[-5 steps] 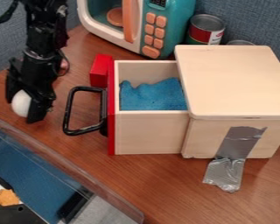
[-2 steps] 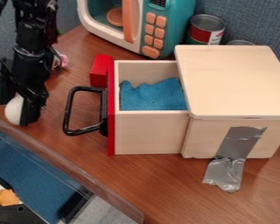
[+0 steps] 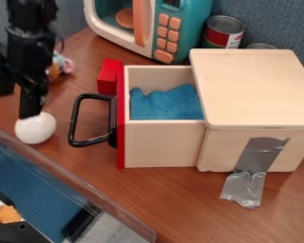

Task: Move the white egg from the drawer to the table

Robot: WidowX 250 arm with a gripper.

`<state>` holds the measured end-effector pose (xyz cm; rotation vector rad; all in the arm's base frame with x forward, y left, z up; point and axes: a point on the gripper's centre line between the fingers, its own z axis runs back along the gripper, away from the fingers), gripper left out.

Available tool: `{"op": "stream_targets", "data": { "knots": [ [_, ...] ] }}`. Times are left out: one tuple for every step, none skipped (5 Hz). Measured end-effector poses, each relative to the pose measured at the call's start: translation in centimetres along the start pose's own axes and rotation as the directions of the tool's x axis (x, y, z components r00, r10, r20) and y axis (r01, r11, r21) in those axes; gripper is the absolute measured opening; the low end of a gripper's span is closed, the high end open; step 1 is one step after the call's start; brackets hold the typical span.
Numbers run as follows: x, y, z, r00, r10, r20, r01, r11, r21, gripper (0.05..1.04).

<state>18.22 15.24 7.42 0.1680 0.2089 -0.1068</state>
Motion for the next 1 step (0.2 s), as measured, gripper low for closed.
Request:
{"op": "stream_targets", "data": {
  "knots": [
    [-0.89,-0.07,3.36,0.999,0.004,0.035,-0.005,1.0,0.017,1.0]
  ]
}}
